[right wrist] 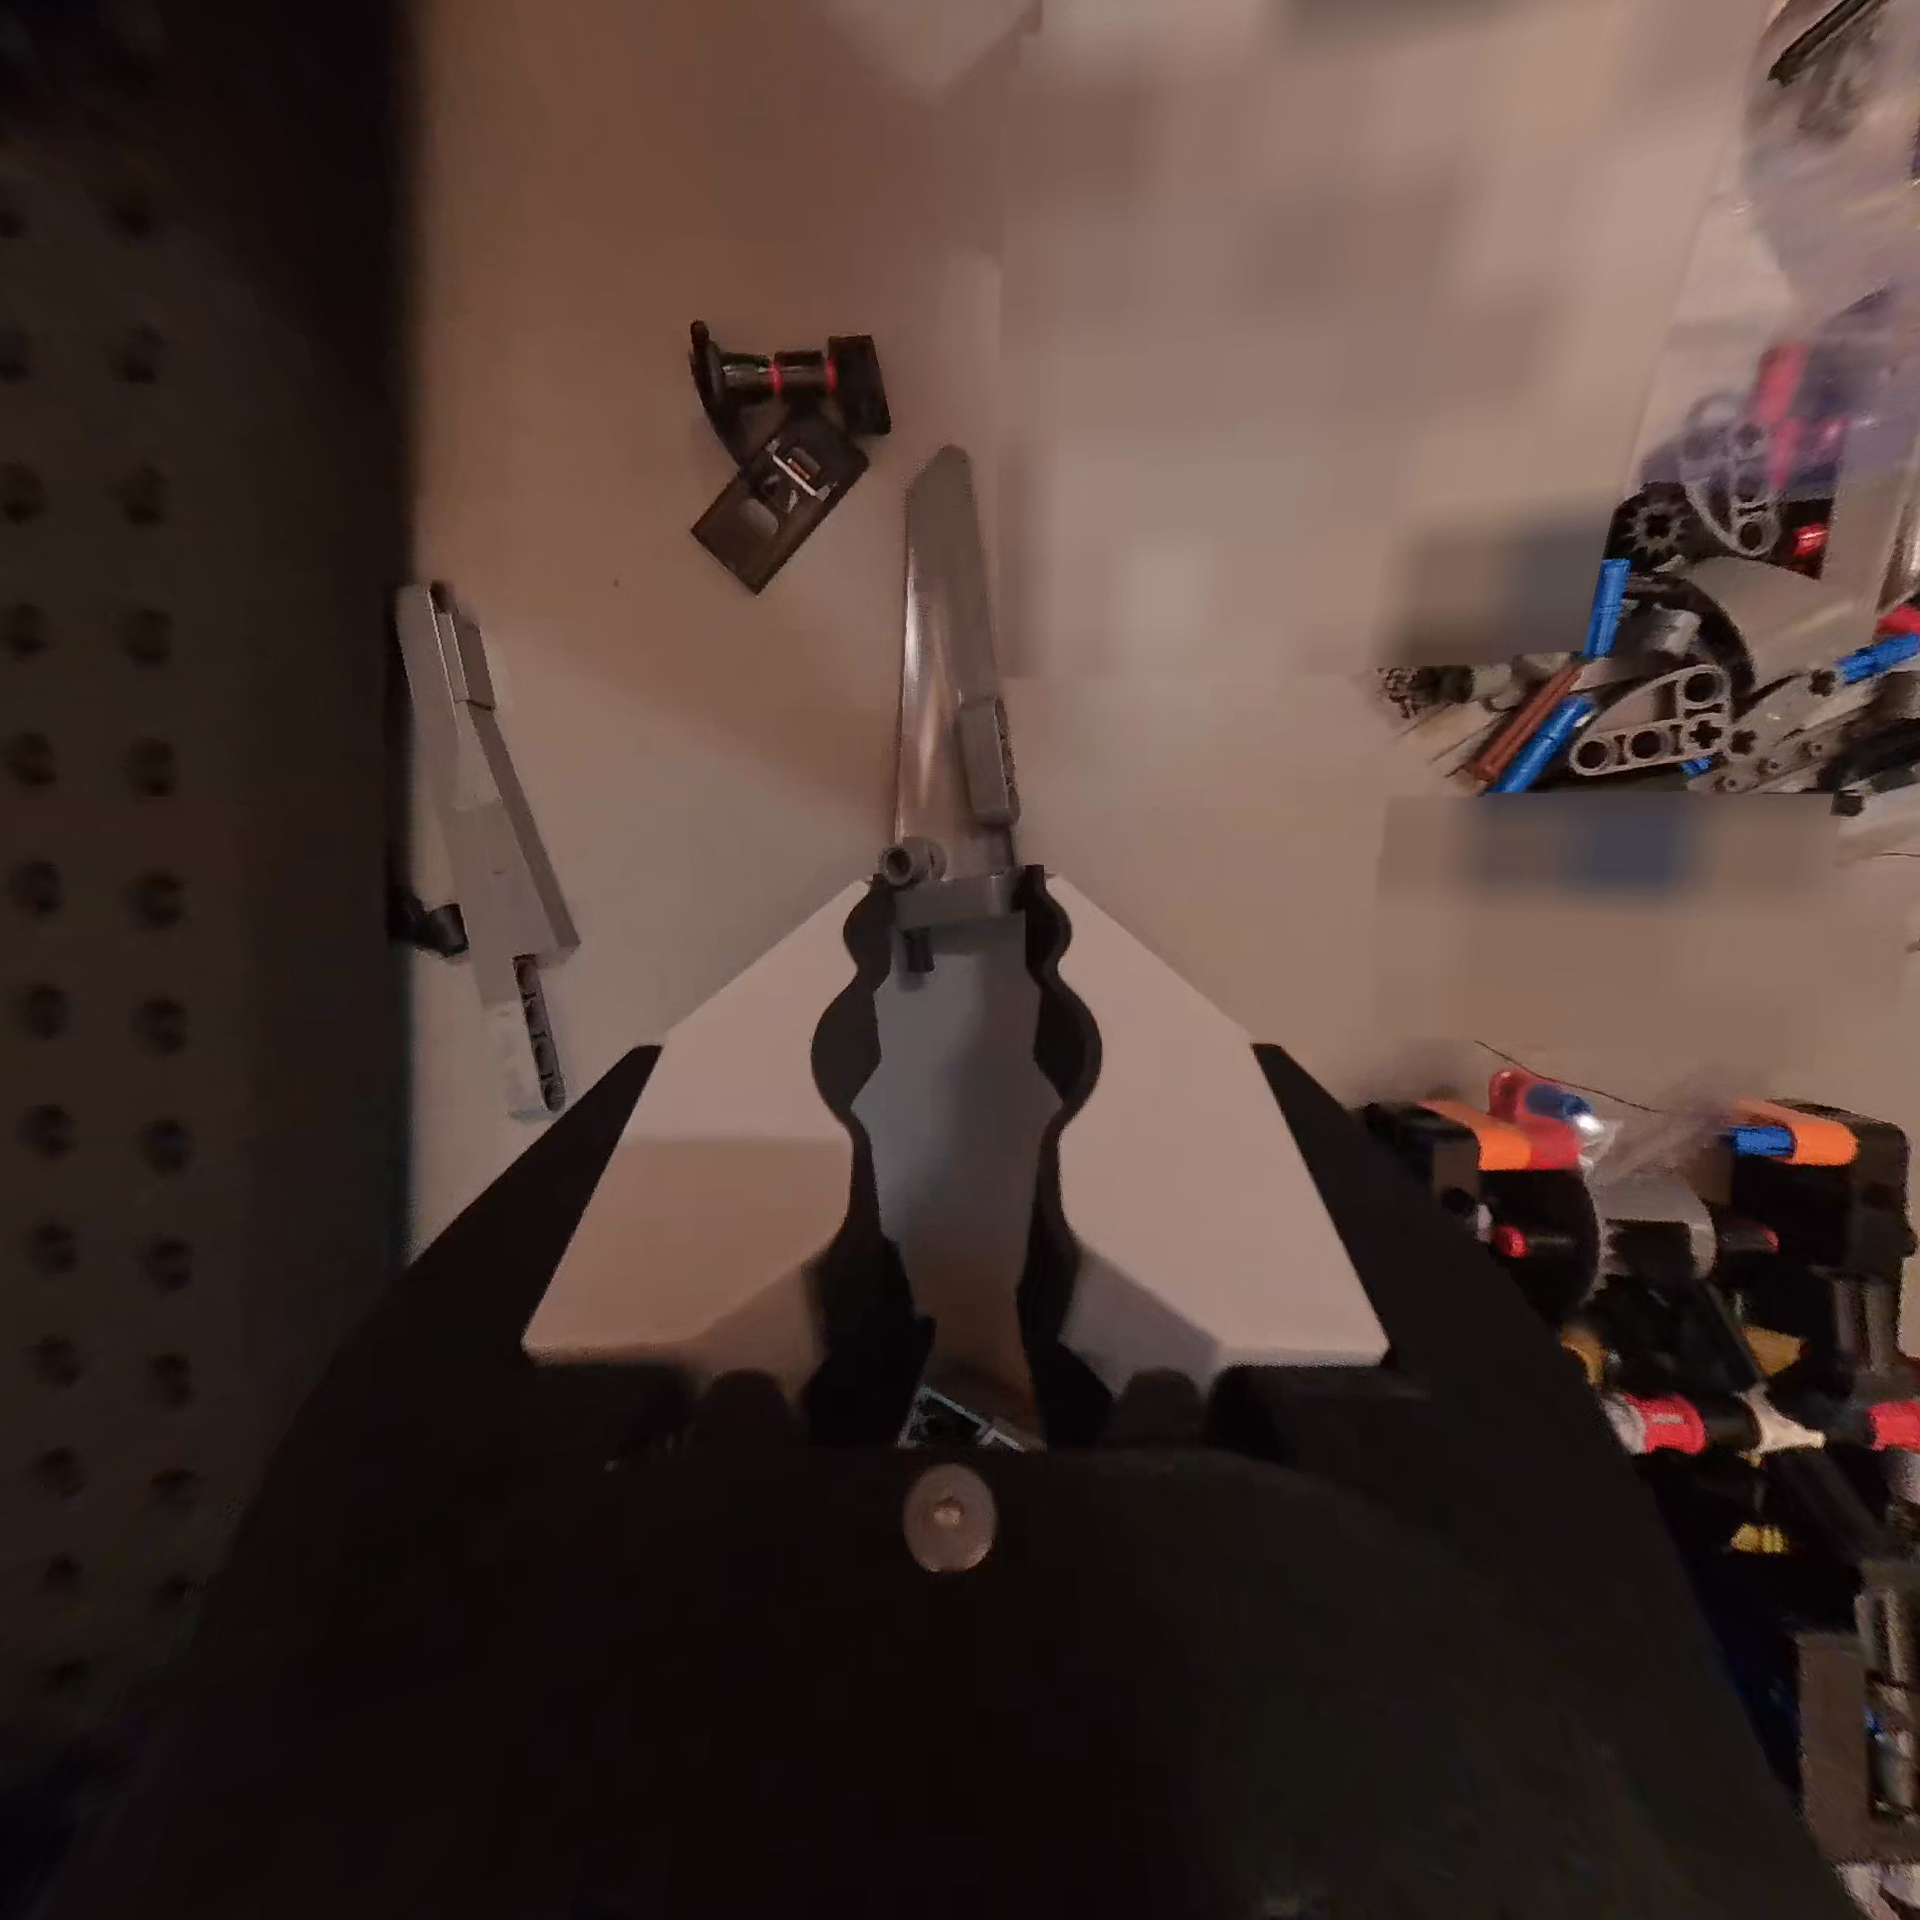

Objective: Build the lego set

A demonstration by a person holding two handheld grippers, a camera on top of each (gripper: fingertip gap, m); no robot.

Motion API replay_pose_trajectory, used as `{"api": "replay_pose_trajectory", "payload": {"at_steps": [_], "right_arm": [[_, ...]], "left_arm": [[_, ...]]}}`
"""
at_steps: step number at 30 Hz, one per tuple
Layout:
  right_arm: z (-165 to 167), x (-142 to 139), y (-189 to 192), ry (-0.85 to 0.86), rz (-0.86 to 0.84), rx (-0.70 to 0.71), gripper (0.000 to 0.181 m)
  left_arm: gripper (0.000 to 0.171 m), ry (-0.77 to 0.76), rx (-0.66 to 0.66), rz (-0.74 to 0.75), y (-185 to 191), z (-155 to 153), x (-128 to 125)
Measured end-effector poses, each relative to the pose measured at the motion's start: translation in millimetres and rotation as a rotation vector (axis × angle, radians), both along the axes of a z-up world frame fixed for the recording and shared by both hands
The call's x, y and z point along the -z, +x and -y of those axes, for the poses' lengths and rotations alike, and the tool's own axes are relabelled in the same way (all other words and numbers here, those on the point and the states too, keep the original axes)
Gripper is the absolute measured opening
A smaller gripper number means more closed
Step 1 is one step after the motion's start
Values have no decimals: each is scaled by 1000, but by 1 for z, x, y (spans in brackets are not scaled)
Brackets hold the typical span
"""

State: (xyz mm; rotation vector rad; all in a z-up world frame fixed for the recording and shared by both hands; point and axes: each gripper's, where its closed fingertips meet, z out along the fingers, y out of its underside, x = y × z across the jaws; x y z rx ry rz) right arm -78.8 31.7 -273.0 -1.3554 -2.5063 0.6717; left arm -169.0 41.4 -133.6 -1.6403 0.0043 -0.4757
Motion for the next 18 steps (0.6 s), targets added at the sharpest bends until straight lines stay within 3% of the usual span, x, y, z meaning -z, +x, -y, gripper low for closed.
{"api": "replay_pose_trajectory", "payload": {"at_steps": [9,13,14,18], "right_arm": [[-16,-76,-11,235,-429,-81,24],[-6,-89,-6,297,-502,-159,24],[-6,-89,-6,326,-506,-164,24],[-10,-108,-13,282,-592,-77,30]], "left_arm": [[30,-219,204,-247,50,-6,46],[22,-250,447,-63,86,6,47],[12,-249,474,-48,90,7,47],[4,-197,440,-4,83,6,36]]}}
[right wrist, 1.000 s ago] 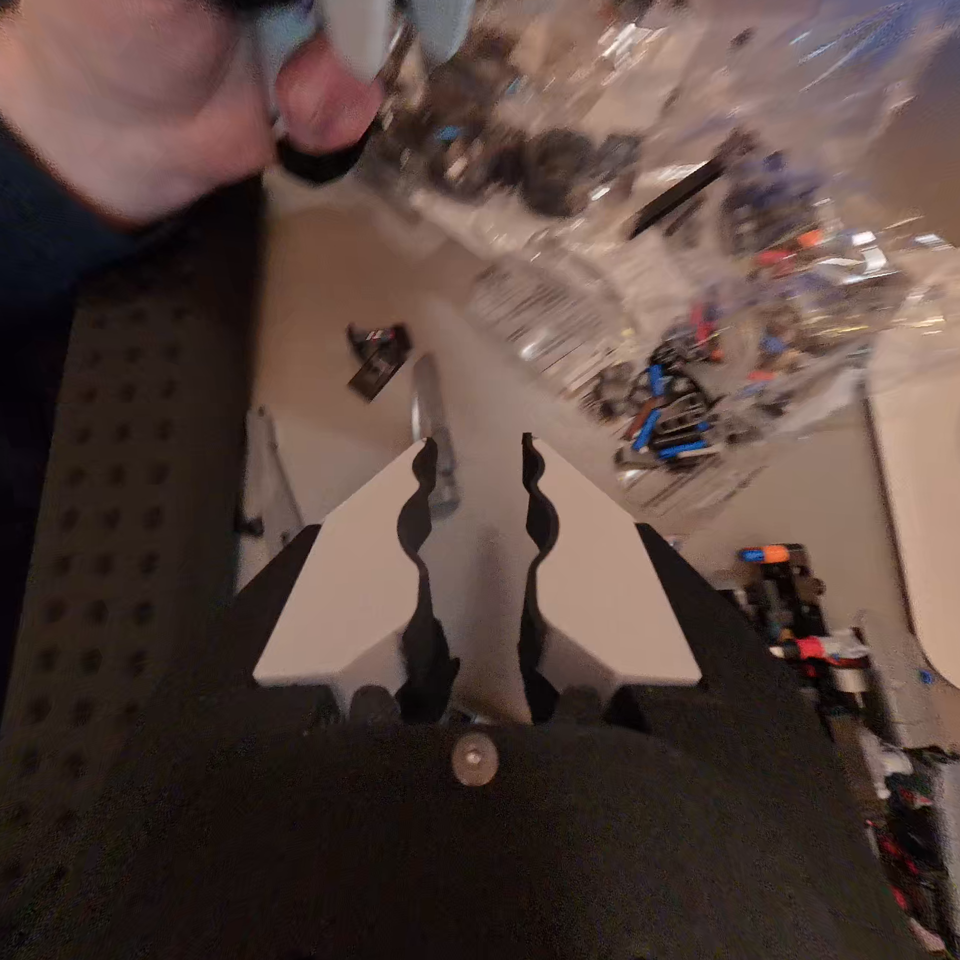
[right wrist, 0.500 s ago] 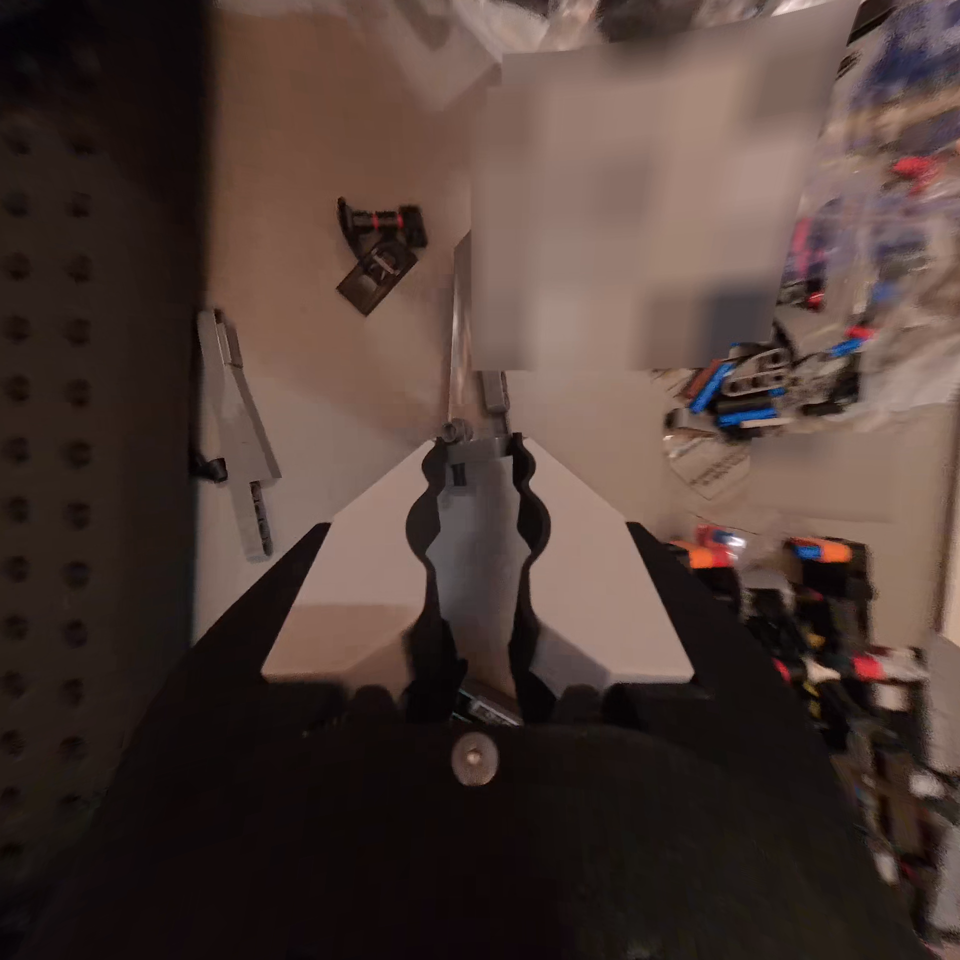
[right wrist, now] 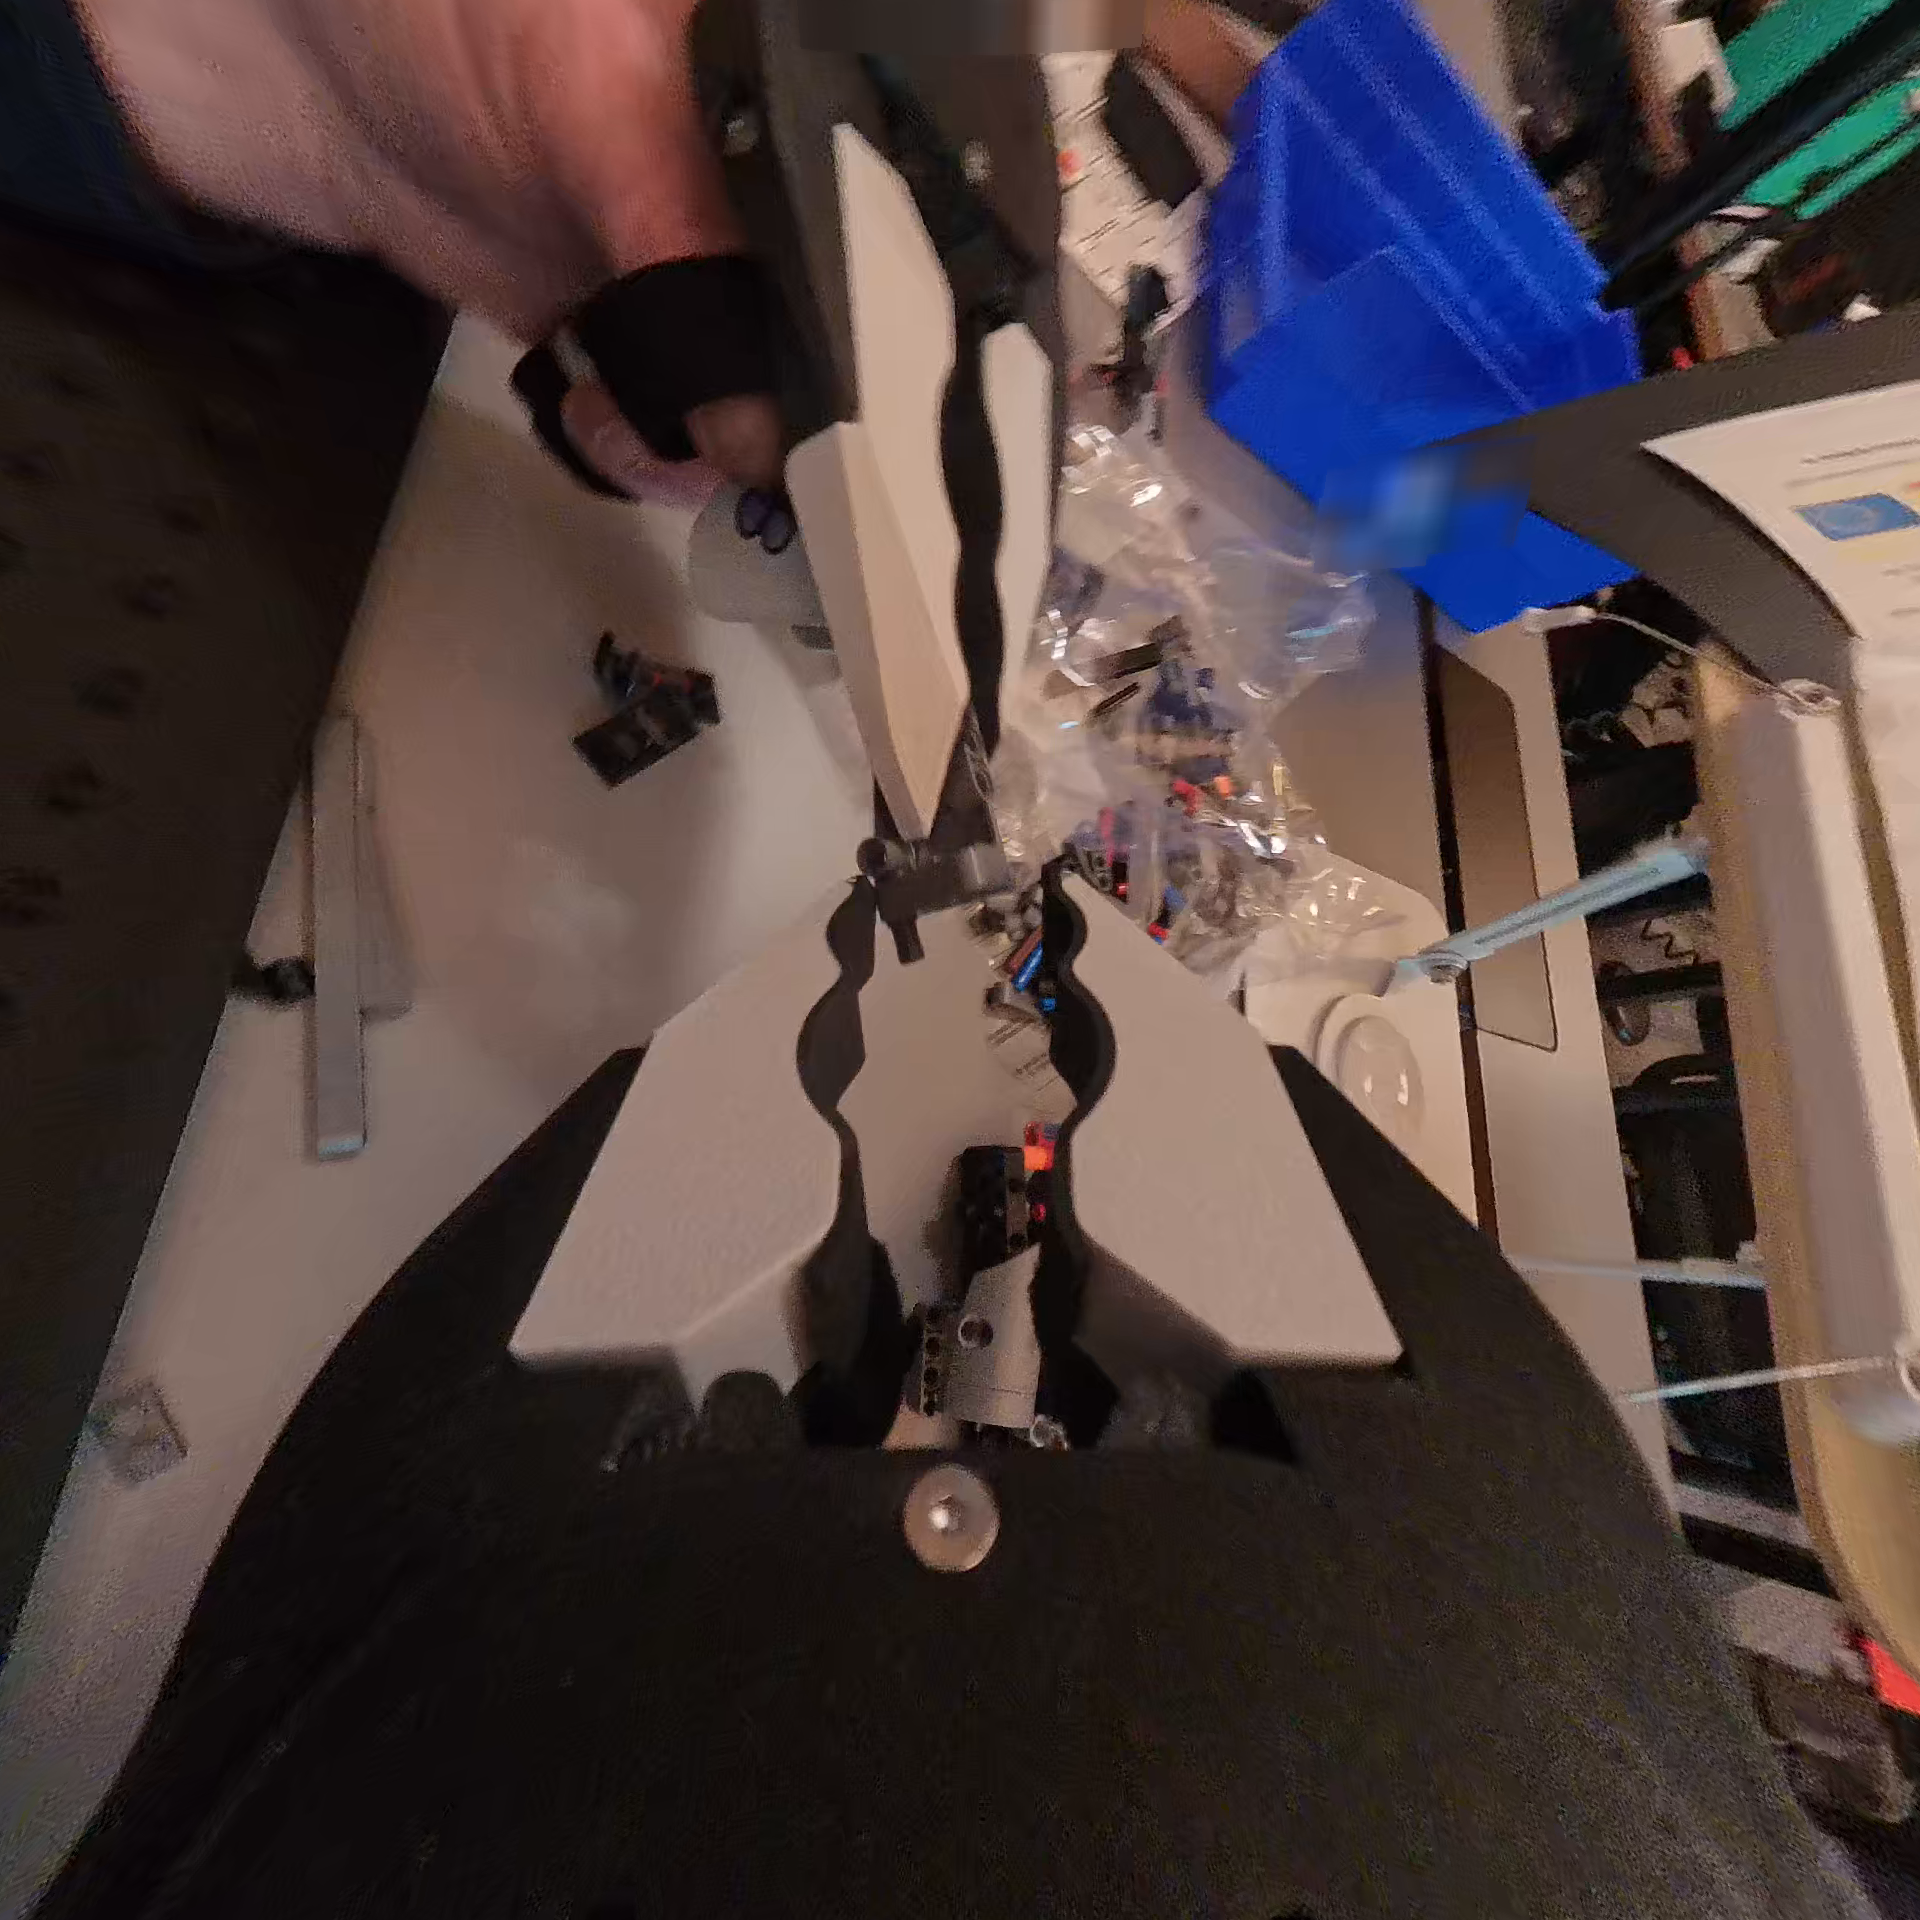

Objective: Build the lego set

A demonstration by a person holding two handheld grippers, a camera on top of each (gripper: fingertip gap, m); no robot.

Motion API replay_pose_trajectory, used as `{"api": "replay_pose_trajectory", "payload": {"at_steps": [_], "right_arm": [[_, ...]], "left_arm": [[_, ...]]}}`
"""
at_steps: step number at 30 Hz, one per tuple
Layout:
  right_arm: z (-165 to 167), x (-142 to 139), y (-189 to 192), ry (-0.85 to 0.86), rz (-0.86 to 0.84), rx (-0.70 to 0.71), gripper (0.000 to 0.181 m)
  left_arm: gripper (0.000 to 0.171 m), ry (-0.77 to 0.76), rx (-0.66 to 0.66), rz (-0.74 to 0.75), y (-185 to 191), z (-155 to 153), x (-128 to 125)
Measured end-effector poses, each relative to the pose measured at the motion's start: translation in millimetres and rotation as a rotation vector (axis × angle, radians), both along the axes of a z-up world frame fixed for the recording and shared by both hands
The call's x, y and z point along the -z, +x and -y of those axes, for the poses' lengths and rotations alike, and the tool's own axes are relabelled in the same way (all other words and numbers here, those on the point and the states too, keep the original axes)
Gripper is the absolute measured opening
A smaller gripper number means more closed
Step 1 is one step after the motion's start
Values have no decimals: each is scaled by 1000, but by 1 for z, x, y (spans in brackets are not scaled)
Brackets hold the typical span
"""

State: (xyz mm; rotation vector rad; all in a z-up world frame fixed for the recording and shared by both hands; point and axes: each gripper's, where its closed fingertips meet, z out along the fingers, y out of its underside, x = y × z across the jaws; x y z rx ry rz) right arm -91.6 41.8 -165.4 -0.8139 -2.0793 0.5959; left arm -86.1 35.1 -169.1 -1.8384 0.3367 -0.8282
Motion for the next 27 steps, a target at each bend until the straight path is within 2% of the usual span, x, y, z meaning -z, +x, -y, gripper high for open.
{"api": "replay_pose_trajectory", "payload": {"at_steps": [3,6,11,13,16,19,23,24,27], "right_arm": [[-2,-23,-1,-320,-60,19,22],[3,-38,2,-648,-47,-36,23],[15,-70,1,-1017,-124,-147,6],[15,-81,-2,-1150,-173,-174,6],[15,-90,-3,-1220,-230,-198,0],[3,-96,-3,-1216,-303,-155,12],[7,-98,-5,-1250,-327,-171,17],[8,-100,-3,-1253,-340,-186,6],[10,-104,-1,-1236,-347,-193,1]], "left_arm": [[4,92,-37,140,-11,1,-25],[4,181,-30,212,-13,5,-44],[4,294,-32,286,-13,9,-66],[4,303,-28,317,-11,8,-69],[4,341,-68,344,-10,5,-74],[4,391,-95,447,-15,6,-86],[4,423,-98,503,-13,6,-92],[4,422,-119,496,-14,4,-90],[4,431,-103,533,-11,5,-92]]}}
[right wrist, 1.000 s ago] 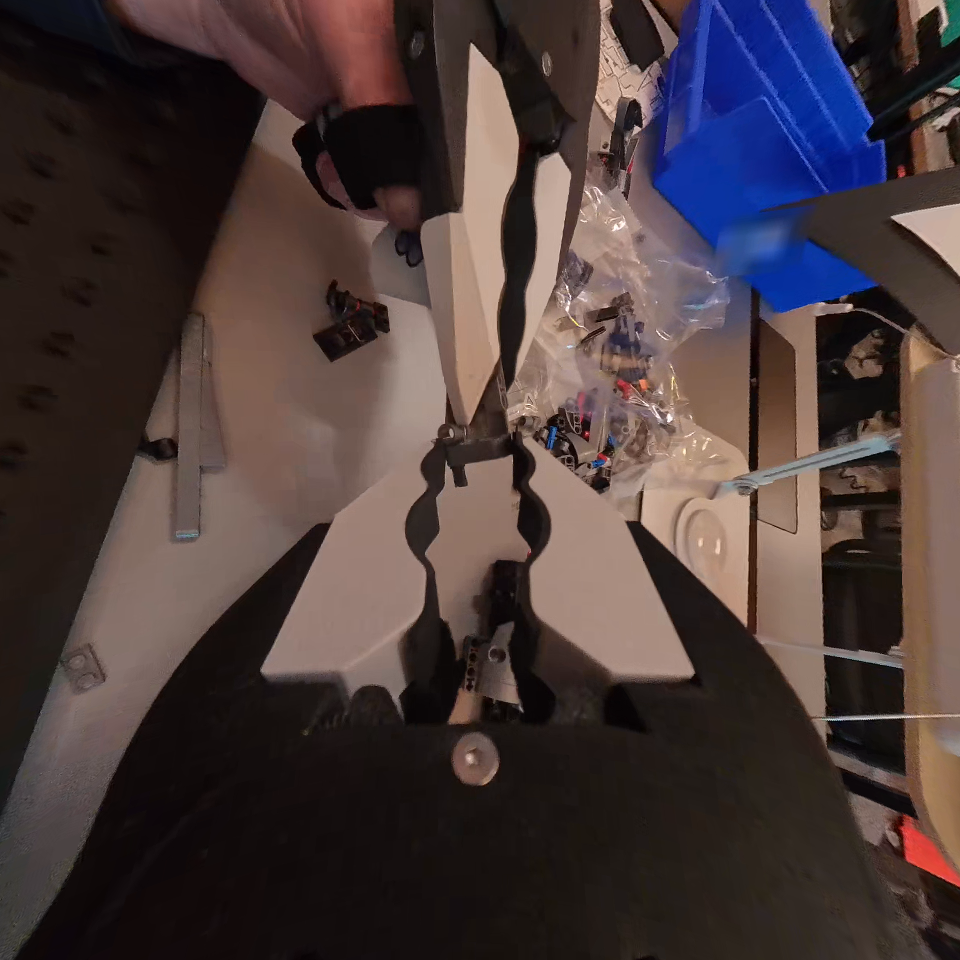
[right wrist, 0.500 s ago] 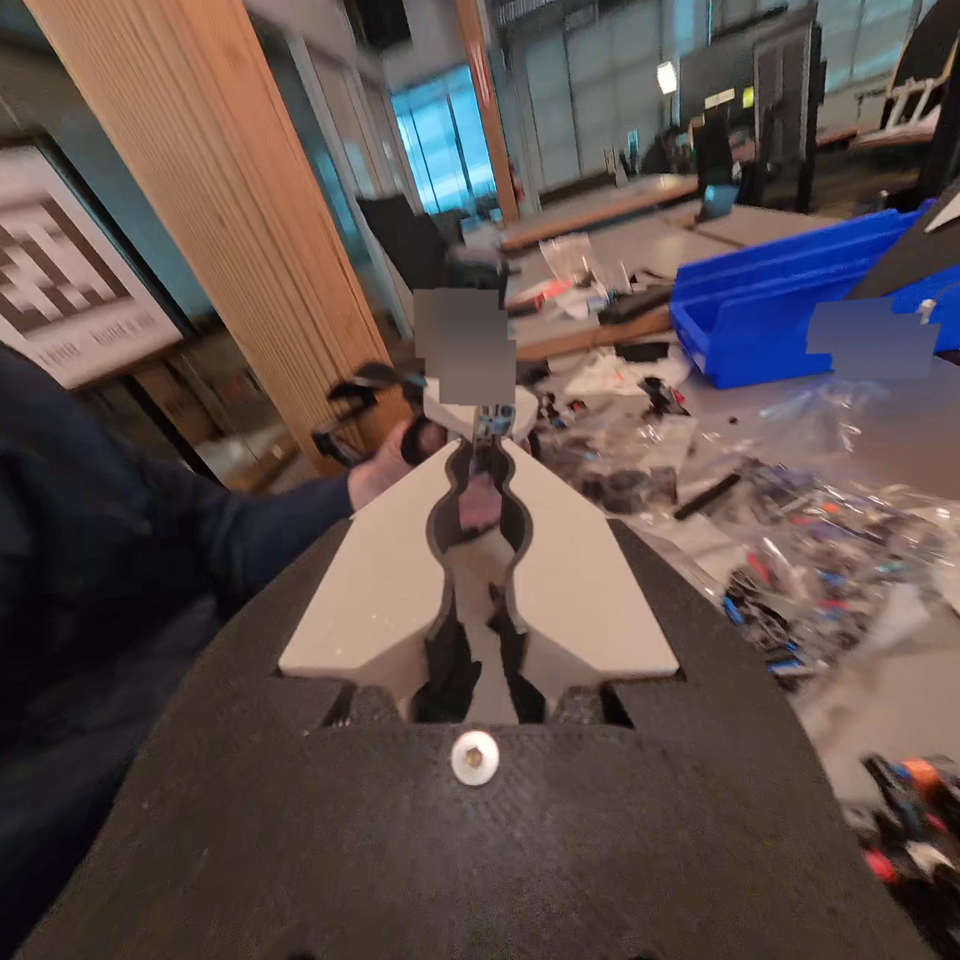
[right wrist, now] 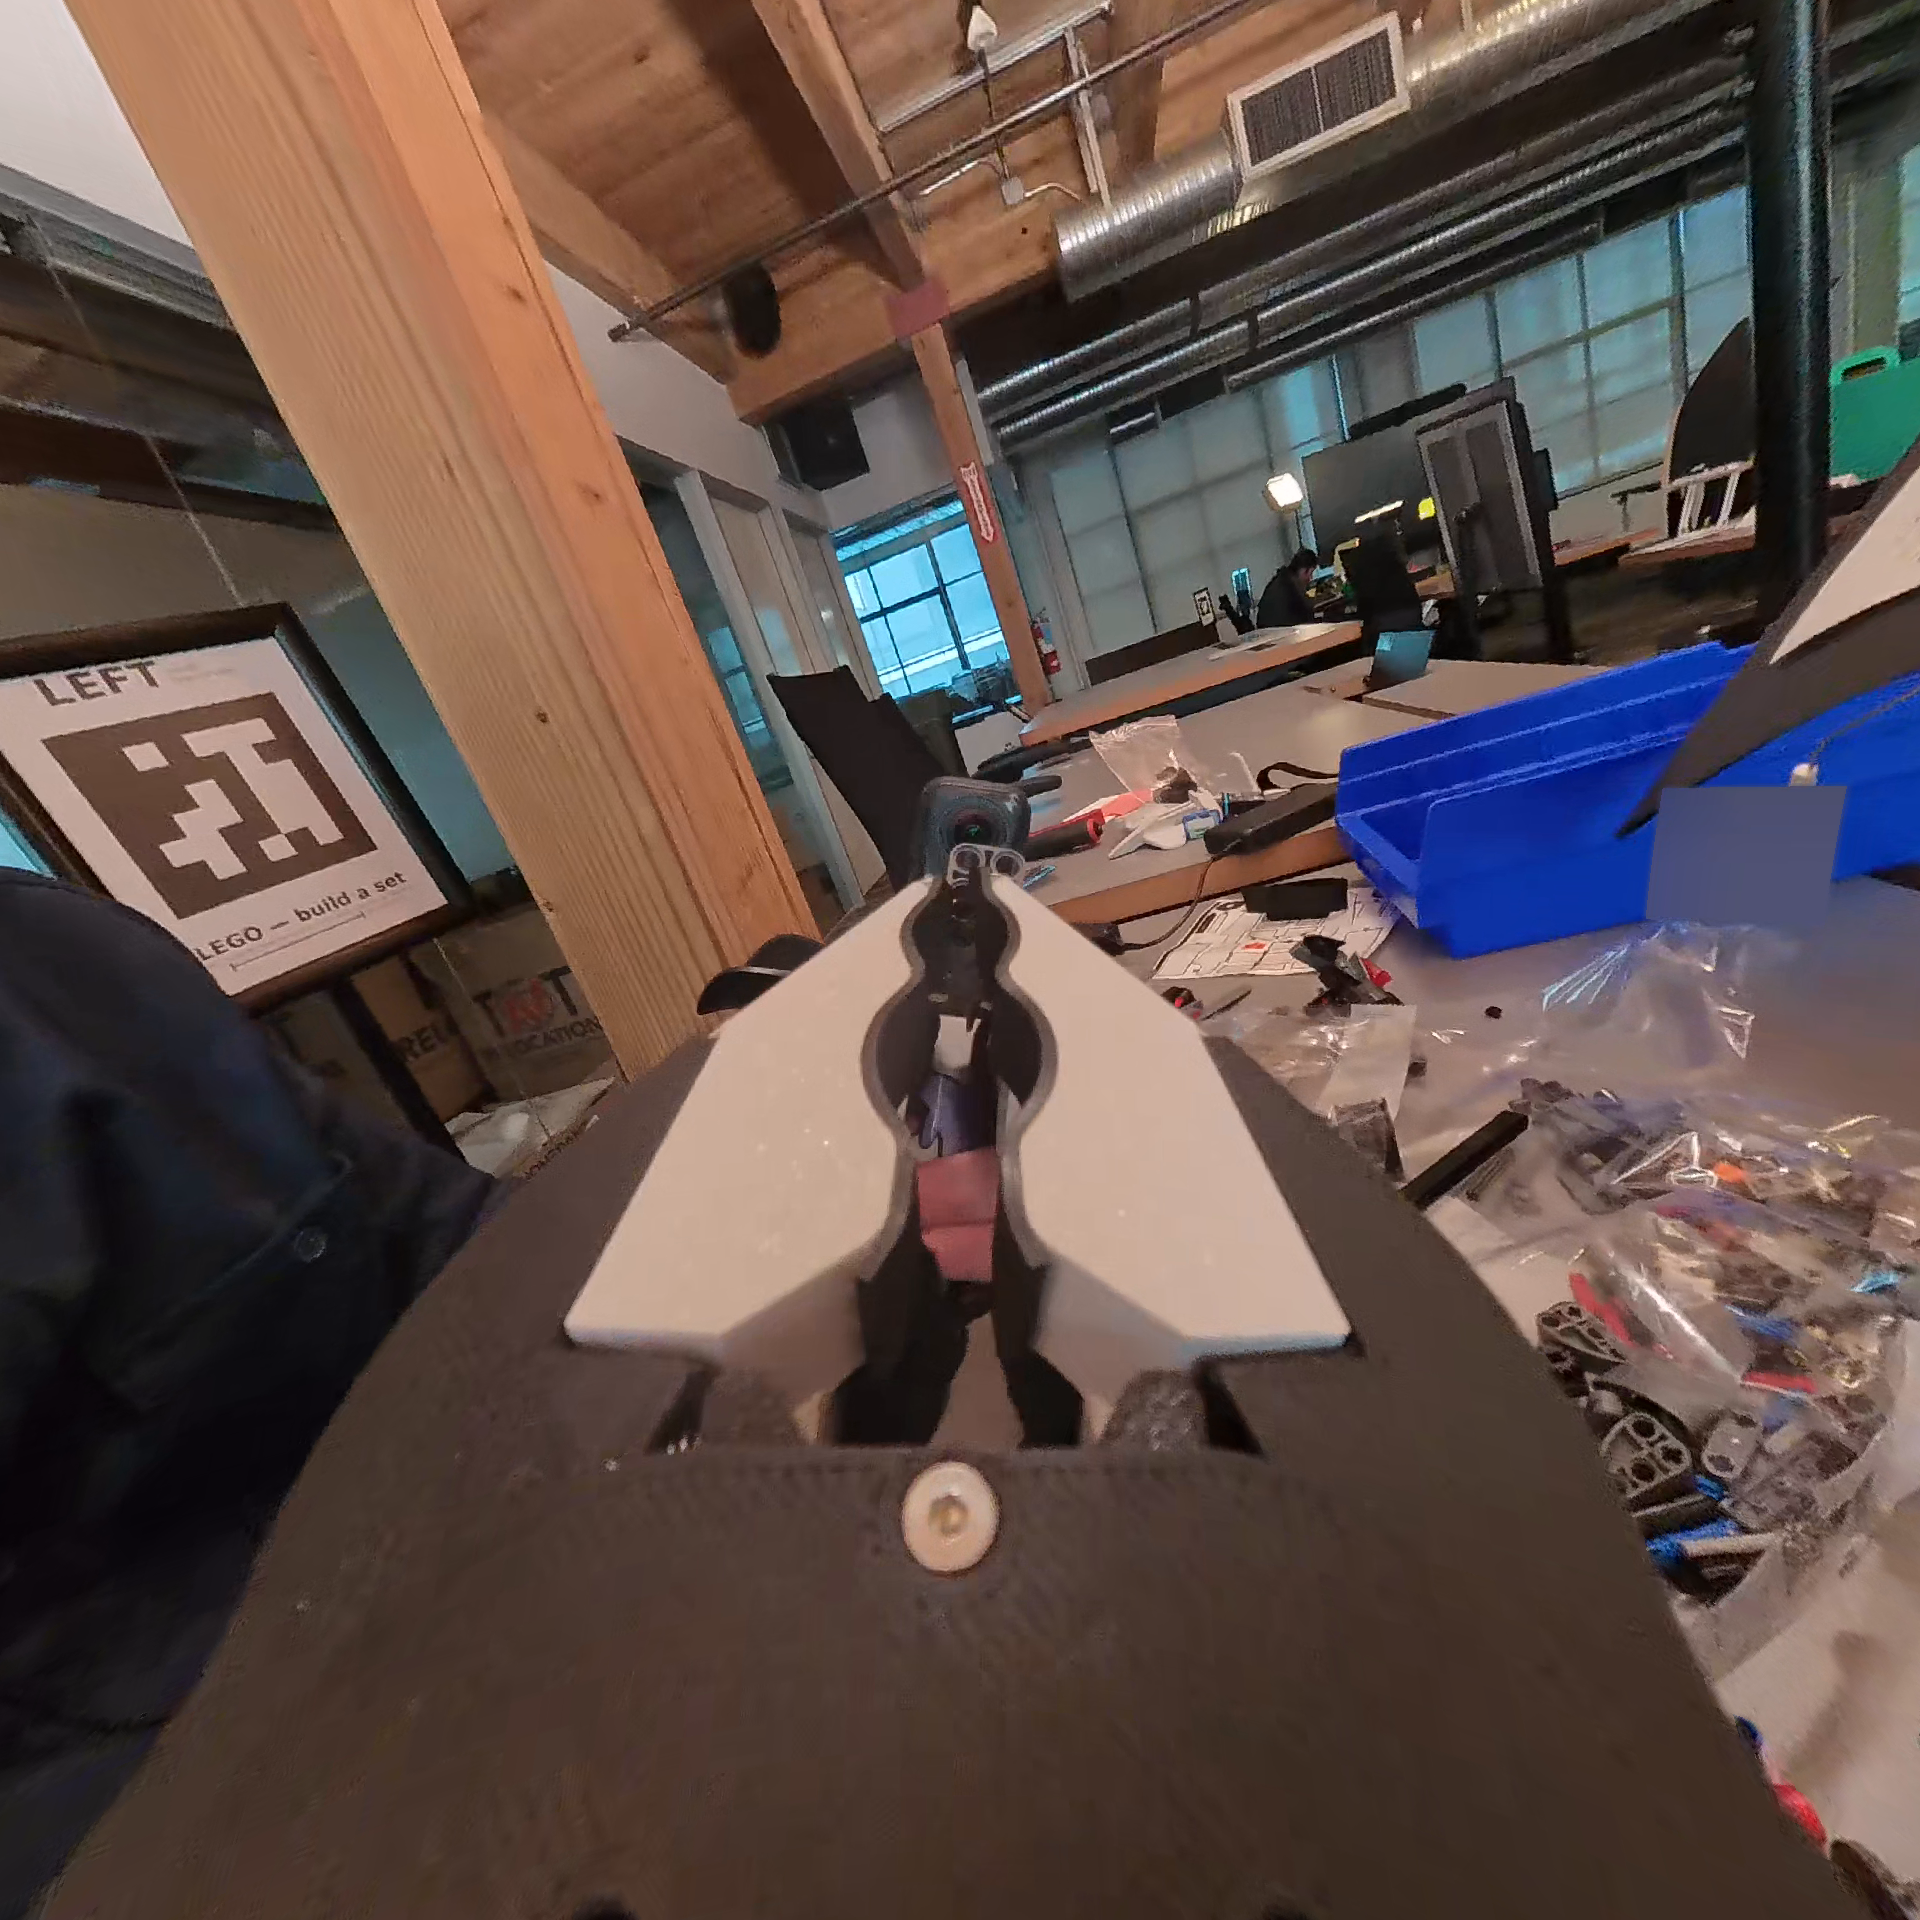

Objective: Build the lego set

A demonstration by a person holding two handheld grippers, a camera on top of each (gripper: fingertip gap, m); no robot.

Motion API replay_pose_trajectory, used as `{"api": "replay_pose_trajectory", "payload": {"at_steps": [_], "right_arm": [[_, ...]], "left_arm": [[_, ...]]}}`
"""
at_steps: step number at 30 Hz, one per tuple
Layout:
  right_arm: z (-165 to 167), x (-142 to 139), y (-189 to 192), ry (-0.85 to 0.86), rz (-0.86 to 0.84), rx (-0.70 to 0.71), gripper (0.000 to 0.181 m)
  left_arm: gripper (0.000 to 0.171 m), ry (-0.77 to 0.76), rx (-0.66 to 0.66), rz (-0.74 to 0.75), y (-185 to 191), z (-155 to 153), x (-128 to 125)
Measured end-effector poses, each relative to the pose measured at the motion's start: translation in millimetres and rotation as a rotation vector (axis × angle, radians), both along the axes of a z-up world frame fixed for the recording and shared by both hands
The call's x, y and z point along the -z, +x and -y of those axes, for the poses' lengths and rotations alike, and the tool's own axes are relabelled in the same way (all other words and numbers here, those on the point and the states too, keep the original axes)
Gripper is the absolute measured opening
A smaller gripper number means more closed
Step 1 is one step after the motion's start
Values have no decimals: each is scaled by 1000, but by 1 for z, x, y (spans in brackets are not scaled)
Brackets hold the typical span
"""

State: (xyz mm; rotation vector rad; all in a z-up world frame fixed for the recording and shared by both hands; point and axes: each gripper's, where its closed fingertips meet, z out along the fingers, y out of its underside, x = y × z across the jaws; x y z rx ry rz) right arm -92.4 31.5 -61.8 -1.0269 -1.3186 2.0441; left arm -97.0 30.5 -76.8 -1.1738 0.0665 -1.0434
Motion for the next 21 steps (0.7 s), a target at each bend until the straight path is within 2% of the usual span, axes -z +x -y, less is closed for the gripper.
{"api": "replay_pose_trajectory", "payload": {"at_steps": [4,6,8,10,12,14,17,19,21], "right_arm": [[2,-2,3,-30,5,-47,0],[5,-3,4,-48,2,-69,0],[5,-3,4,-47,4,-63,0],[5,-2,3,-21,14,-37,0],[1,-14,9,-40,-31,-14,0],[-17,-25,16,-41,-55,48,0],[-17,-16,18,-43,-7,16,0],[-7,-9,11,13,24,27,0],[3,-2,5,40,63,15,7]], "left_arm": [[6,33,11,8,4,2,-6],[13,43,57,-3,13,4,-8],[10,30,38,-41,16,2,-6],[8,17,48,-52,17,3,-5],[8,13,13,-103,18,3,-2],[7,6,-6,-91,10,6,-1],[8,5,56,-38,11,8,-2],[8,8,39,-63,13,5,-2],[8,28,-16,-126,15,5,-2]]}}
